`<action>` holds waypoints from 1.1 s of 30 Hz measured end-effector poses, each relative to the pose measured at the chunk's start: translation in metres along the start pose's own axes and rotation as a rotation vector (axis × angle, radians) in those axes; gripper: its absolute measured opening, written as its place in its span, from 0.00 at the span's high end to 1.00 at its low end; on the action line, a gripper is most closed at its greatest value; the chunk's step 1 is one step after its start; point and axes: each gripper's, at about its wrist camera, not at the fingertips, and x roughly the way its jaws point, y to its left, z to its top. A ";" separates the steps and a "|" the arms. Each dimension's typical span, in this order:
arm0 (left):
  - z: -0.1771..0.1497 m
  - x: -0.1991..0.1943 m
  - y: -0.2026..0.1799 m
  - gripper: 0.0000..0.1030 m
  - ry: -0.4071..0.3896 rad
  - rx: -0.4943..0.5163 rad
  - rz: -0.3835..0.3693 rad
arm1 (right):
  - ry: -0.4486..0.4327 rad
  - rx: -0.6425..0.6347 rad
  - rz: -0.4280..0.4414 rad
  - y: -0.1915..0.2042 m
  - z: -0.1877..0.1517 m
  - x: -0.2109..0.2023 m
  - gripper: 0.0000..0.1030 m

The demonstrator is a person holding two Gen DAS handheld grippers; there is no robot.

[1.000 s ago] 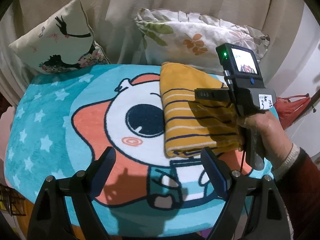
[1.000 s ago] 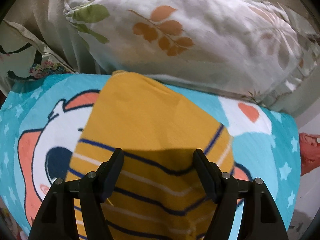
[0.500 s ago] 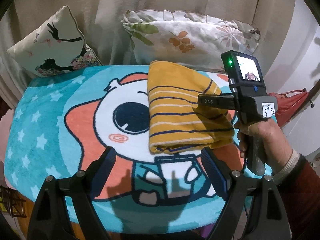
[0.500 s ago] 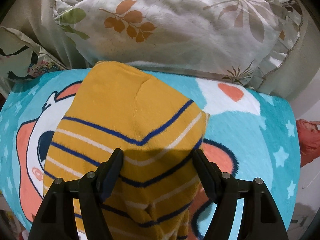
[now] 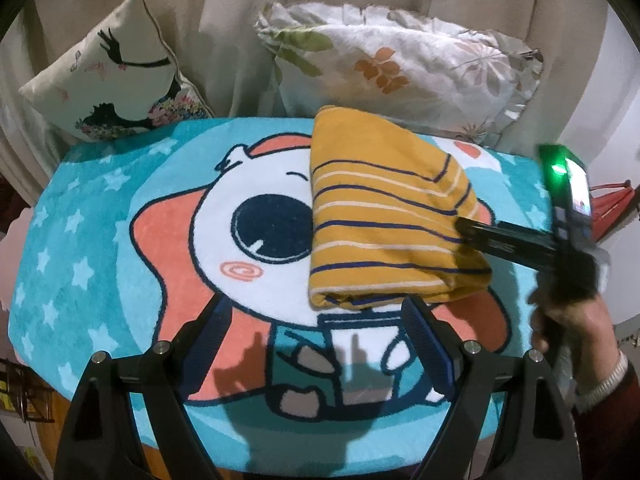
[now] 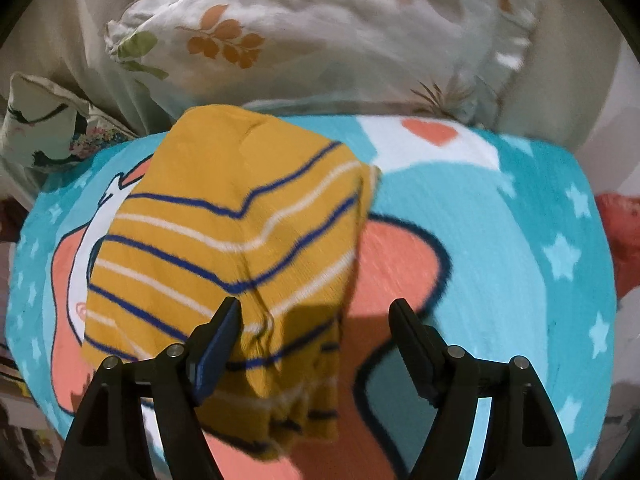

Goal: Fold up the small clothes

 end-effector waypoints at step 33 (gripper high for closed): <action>0.004 0.050 -0.023 0.17 0.074 0.045 -0.005 | 0.045 0.173 0.134 -0.030 0.012 0.019 0.82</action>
